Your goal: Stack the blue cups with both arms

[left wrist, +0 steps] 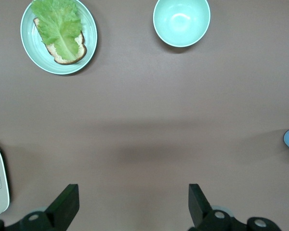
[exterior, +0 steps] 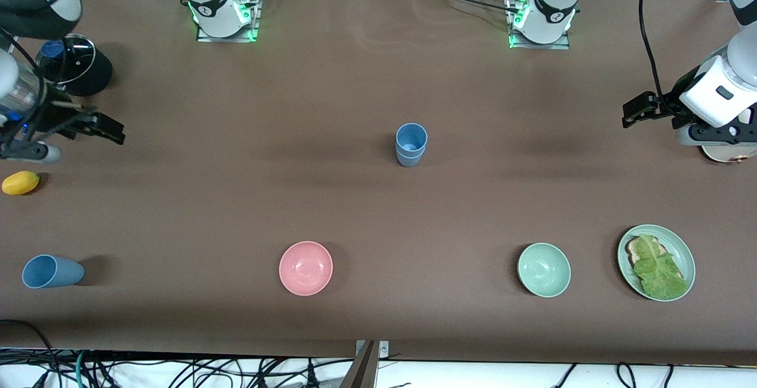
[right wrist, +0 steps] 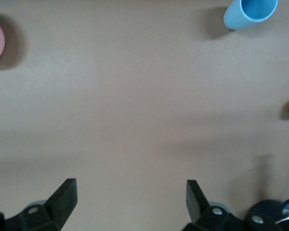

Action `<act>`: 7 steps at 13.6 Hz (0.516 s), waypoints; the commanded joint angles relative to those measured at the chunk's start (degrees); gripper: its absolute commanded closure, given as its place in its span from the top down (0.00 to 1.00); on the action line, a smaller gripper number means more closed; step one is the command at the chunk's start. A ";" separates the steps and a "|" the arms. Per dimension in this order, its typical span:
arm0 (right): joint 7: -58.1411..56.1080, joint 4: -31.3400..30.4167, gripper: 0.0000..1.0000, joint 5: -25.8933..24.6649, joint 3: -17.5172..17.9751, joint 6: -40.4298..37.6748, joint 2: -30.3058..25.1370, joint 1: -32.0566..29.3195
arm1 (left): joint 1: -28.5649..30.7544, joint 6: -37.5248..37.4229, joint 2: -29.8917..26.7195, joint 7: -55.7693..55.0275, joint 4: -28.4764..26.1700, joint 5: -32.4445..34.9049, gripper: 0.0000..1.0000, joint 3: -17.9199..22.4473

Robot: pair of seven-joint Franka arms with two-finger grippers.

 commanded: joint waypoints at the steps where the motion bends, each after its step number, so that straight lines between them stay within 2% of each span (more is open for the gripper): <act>1: -3.53 -2.26 1.00 1.03 -0.44 1.82 -1.89 -0.23 | 0.19 -0.95 -0.20 1.13 0.81 -1.14 1.00 0.06; 7: -3.09 -2.18 1.00 1.12 -0.53 1.38 -0.57 -0.14 | 0.36 -1.04 -0.20 1.22 0.81 -1.14 1.00 0.14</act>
